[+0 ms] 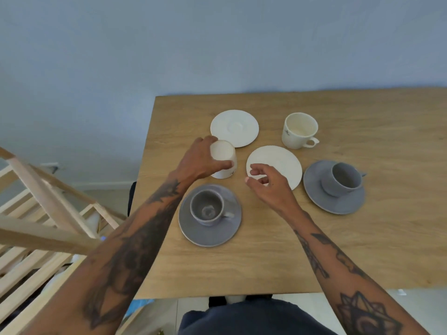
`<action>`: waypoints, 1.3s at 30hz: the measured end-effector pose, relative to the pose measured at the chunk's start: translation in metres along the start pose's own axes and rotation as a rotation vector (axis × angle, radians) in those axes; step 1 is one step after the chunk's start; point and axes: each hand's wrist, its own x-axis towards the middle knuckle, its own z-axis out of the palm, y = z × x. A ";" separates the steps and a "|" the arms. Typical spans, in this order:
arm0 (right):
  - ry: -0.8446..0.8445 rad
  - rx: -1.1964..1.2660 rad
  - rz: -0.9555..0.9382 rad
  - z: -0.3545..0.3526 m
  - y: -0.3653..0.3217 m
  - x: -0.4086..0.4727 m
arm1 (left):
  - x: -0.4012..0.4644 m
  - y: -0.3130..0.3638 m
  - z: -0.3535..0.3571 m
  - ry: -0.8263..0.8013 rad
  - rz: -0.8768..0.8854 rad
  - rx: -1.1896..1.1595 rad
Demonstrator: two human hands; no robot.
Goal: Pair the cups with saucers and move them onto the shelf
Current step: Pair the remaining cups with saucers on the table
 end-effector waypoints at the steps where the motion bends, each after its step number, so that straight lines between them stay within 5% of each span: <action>1: -0.014 -0.016 0.016 0.001 0.003 0.004 | 0.001 -0.001 0.001 0.037 -0.012 -0.013; 10: -0.130 0.098 0.260 0.030 -0.018 0.026 | 0.001 -0.004 0.009 0.297 -0.190 -0.397; 15: -0.252 0.587 0.487 0.043 -0.045 0.033 | 0.001 0.001 0.011 0.332 -0.356 -0.938; 18: -0.213 1.032 0.458 0.041 -0.050 0.032 | -0.003 0.005 0.008 0.283 -0.346 -1.208; 21: -0.113 1.166 0.384 0.030 -0.049 0.032 | -0.009 0.009 0.011 0.199 -0.314 -1.277; 27: 0.143 0.809 0.134 -0.028 -0.034 0.027 | -0.007 0.006 0.020 -0.185 -0.232 -1.129; 33: 0.319 0.313 -0.041 -0.092 0.007 0.012 | 0.017 0.035 0.030 -0.332 -0.322 -0.465; 39: 0.442 0.135 -0.103 -0.086 0.048 -0.001 | 0.032 0.055 0.051 -0.314 -0.382 -0.489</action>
